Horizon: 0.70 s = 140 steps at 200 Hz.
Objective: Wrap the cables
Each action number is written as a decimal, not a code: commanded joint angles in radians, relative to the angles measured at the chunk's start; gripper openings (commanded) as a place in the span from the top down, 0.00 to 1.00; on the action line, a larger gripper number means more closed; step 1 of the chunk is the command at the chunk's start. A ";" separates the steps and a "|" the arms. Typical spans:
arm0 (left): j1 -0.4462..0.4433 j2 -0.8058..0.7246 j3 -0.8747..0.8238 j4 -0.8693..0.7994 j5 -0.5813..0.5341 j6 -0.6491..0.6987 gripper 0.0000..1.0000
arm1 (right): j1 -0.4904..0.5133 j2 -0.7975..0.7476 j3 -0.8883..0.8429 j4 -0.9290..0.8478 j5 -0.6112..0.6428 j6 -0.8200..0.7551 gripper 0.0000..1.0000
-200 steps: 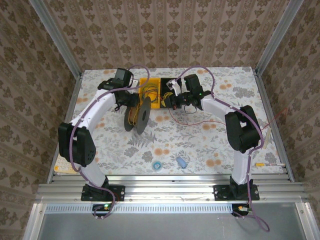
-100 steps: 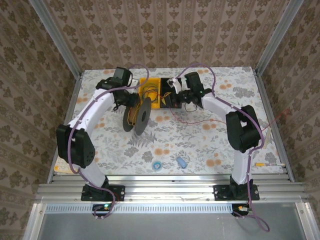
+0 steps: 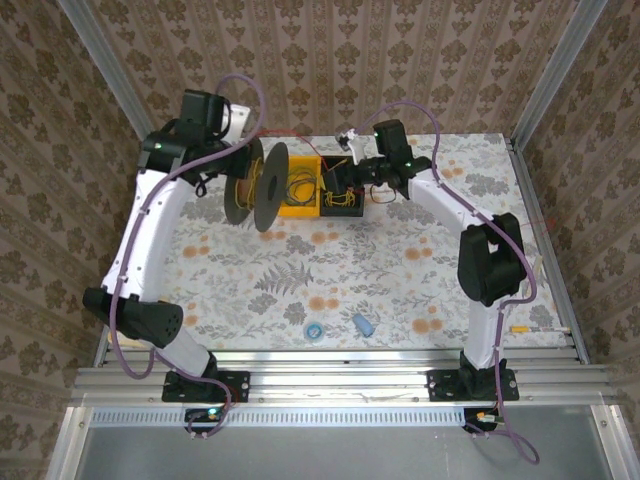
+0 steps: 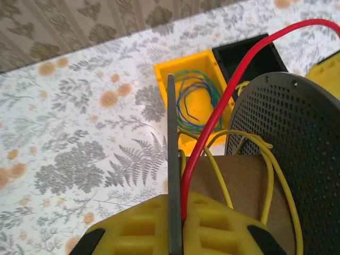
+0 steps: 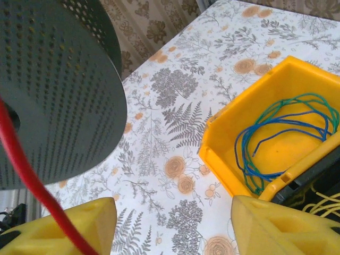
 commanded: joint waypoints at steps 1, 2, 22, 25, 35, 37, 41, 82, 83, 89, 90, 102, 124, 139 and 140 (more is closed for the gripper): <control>0.020 0.028 0.142 -0.095 -0.020 -0.041 1.00 | 0.000 -0.062 0.066 -0.096 -0.019 -0.014 0.37; 0.021 0.030 0.149 -0.101 -0.018 -0.043 1.00 | 0.000 -0.062 0.068 -0.098 -0.020 -0.014 0.37; 0.023 0.063 0.238 -0.160 -0.003 -0.048 1.00 | 0.000 -0.060 0.095 -0.143 -0.033 -0.052 0.36; 0.023 0.062 0.242 -0.161 -0.002 -0.046 1.00 | 0.000 -0.061 0.096 -0.149 -0.032 -0.061 0.36; 0.024 0.052 0.235 -0.150 0.011 -0.044 1.00 | 0.000 -0.064 0.084 -0.155 -0.026 -0.090 0.37; 0.023 0.049 0.231 -0.146 0.015 -0.042 1.00 | 0.001 -0.066 0.078 -0.152 -0.024 -0.095 0.37; 0.023 0.040 0.219 -0.134 0.023 -0.038 1.00 | 0.000 -0.070 0.064 -0.143 -0.022 -0.103 0.38; 0.025 -0.003 0.266 -0.152 0.039 -0.021 1.00 | 0.004 -0.096 -0.051 -0.011 -0.024 -0.071 0.54; 0.025 -0.004 0.269 -0.153 0.039 -0.021 1.00 | 0.004 -0.097 -0.050 -0.010 -0.024 -0.070 0.54; 0.025 -0.012 0.274 -0.154 0.038 -0.018 1.00 | 0.008 -0.103 -0.054 -0.007 -0.024 -0.070 0.57; 0.025 -0.013 0.274 -0.154 0.036 -0.018 1.00 | 0.008 -0.105 -0.056 -0.006 -0.024 -0.069 0.57; 0.027 -0.030 0.268 -0.147 0.032 -0.019 1.00 | 0.013 -0.121 -0.074 0.002 -0.022 -0.068 0.59; 0.028 -0.050 0.252 -0.130 0.042 -0.028 1.00 | 0.019 -0.154 -0.117 0.008 -0.021 -0.072 0.65; 0.030 -0.063 0.238 -0.114 0.050 -0.033 1.00 | 0.017 -0.172 -0.151 0.010 -0.015 -0.083 0.80; 0.031 -0.064 0.237 -0.113 0.050 -0.033 1.00 | 0.017 -0.174 -0.153 0.010 -0.015 -0.084 0.82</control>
